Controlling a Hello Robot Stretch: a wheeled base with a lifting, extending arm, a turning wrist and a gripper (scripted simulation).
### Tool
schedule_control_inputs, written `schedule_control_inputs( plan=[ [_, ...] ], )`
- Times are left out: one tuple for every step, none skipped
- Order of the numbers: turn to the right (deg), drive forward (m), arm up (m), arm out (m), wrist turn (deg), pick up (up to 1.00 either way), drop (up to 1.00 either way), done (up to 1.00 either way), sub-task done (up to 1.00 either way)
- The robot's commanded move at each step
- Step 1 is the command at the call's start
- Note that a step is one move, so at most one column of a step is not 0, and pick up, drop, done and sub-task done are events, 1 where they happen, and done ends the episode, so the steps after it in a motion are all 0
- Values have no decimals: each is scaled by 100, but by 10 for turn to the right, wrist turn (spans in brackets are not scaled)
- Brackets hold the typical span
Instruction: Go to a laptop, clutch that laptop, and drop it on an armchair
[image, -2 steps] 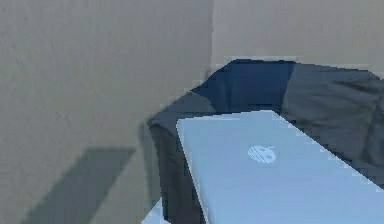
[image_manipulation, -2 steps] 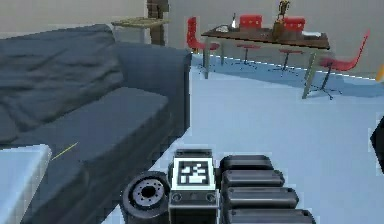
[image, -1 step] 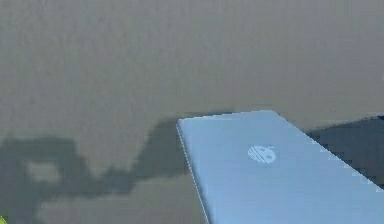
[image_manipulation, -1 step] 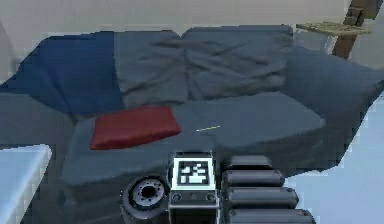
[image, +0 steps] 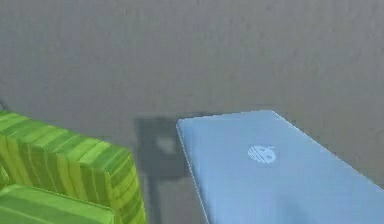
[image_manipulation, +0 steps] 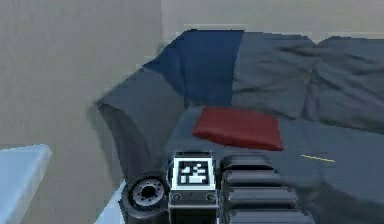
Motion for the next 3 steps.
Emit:
schedule_control_inputs(
  plan=[
    [450,0,0,0,0,0,0,0,0],
    [450,0,0,0,0,0,0,0,0],
    [450,0,0,0,0,0,0,0,0]
  ],
)
